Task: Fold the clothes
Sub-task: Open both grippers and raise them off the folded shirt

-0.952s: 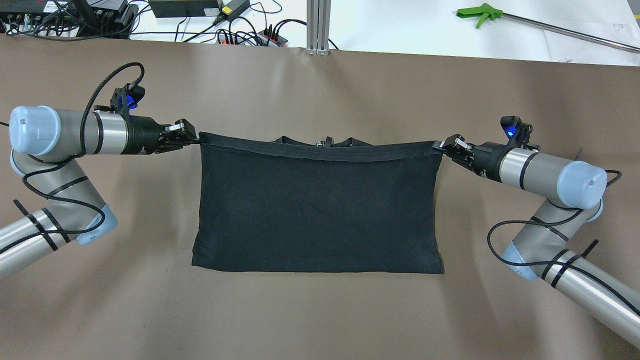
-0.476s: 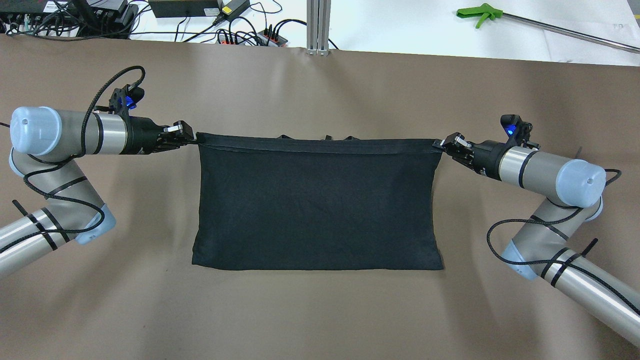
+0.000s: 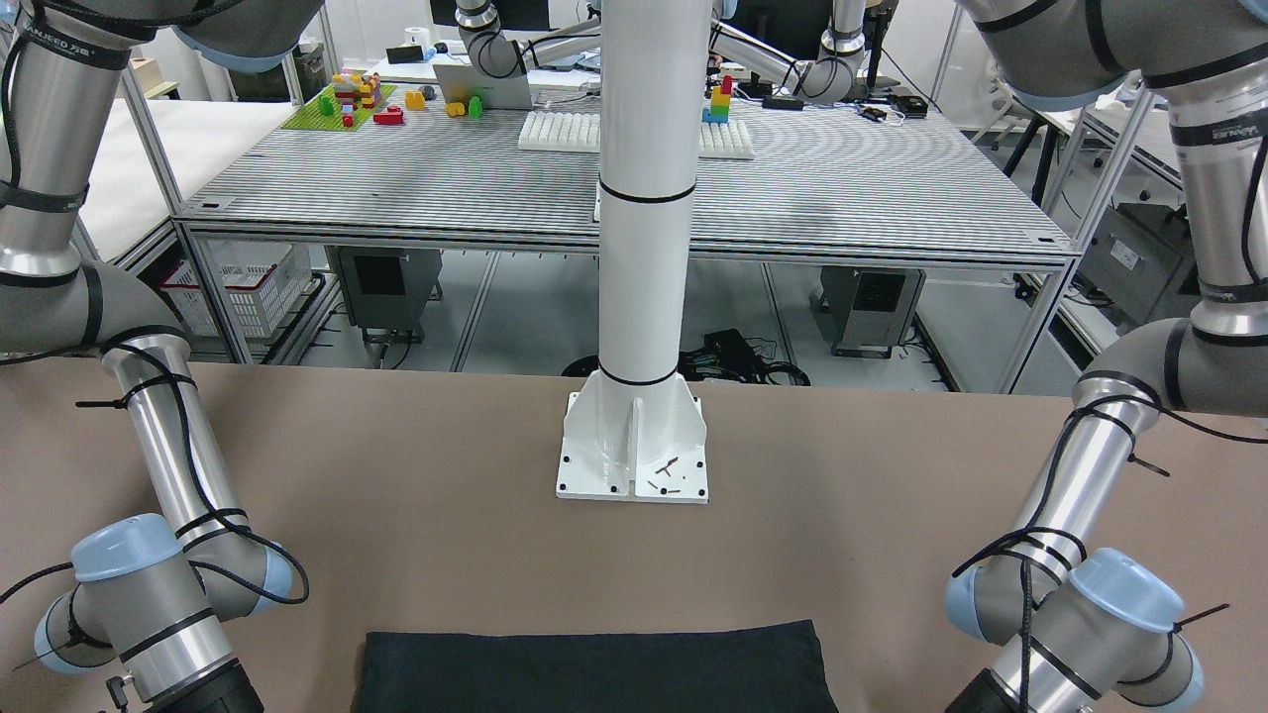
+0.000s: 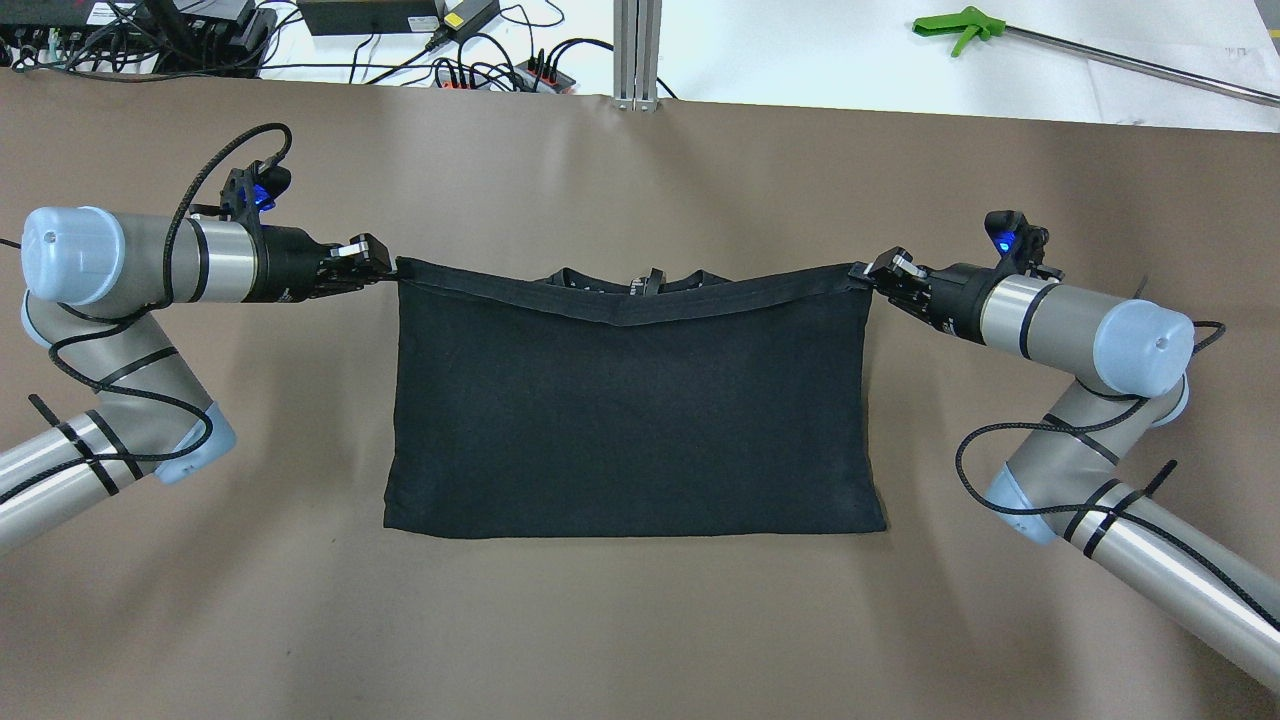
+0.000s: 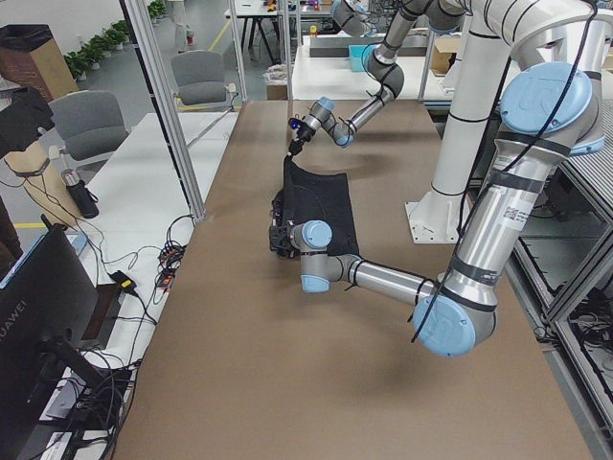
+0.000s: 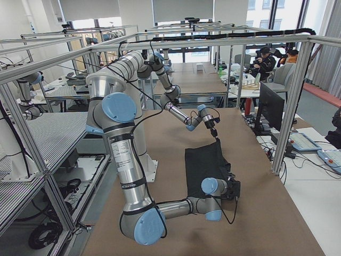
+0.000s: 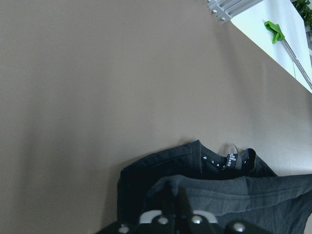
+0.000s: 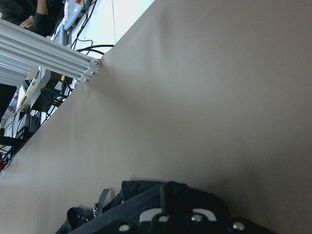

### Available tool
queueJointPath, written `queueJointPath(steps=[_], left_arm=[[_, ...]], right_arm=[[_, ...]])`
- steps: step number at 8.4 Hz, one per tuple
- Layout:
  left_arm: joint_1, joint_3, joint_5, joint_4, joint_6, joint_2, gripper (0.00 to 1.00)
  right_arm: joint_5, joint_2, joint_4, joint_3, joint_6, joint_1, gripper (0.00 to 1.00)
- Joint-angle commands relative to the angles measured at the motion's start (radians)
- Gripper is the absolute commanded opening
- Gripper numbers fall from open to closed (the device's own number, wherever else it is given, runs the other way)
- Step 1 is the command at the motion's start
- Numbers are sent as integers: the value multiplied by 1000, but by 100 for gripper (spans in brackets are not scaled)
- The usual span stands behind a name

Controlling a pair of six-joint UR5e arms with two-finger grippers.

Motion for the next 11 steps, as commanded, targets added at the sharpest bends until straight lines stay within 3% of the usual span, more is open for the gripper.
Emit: queueJointPath(steps=[1,2,3,5,8,11], left_arm=[[-1,-1,6,-3,2,-4,3],[-1,-1,37,-3,2,-12,56],[-1,0,52,-3,2,-14,94],[-5,5,54,0,4,-21,94],[-21,2,52,38,4,-44,94],[-62,-1,43,77,5,-63,94]], right_arm=[[1,10,-12,3,3,0,6],[1,10,-13,1,3,0,45],[1,8,-14,0,-9,0,94],[44,8,-21,-2,-22,26,94],[272,-18,-56,21,-20,94,94],[416,-137,-266,232,-9,37,94]])
